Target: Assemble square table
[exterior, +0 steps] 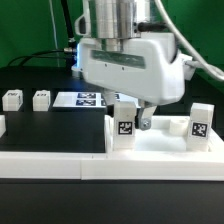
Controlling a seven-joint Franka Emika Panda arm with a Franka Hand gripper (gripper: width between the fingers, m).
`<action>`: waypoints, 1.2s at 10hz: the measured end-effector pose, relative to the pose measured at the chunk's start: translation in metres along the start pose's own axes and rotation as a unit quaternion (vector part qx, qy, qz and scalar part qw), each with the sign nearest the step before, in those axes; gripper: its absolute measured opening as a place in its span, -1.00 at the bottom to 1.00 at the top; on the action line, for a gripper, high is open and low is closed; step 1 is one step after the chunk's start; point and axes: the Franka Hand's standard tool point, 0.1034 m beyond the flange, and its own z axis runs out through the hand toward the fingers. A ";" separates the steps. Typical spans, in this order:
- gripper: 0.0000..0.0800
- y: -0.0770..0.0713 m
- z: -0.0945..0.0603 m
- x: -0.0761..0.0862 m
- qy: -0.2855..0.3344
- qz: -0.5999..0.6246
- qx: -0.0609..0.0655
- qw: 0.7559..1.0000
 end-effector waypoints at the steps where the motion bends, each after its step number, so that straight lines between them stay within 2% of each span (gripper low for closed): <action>1: 0.62 0.000 0.000 0.000 0.000 -0.037 0.000 0.999; 4: 0.62 0.001 0.000 0.002 0.001 -0.163 -0.001 0.987; 5: 0.62 0.001 -0.003 0.009 0.007 -0.287 -0.002 0.958; 6: 0.62 0.001 -0.002 0.010 0.012 -0.333 -0.001 0.943; 7: 0.62 0.001 -0.002 0.010 0.013 -0.403 -0.003 0.915; 8: 0.62 0.002 -0.003 0.012 0.013 -0.411 -0.003 0.911; 9: 0.51 0.002 -0.003 0.011 0.013 -0.389 -0.003 0.921; 10: 0.51 0.002 -0.003 0.012 0.013 -0.386 -0.003 0.922; 11: 0.06 0.002 -0.003 0.012 0.013 -0.370 -0.003 0.929; 12: -0.28 0.001 -0.003 0.011 0.013 -0.323 -0.001 0.946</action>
Offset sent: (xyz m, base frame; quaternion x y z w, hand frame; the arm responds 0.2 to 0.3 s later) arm 0.0000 0.0000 0.0000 0.0000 0.0000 -0.1938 0.9810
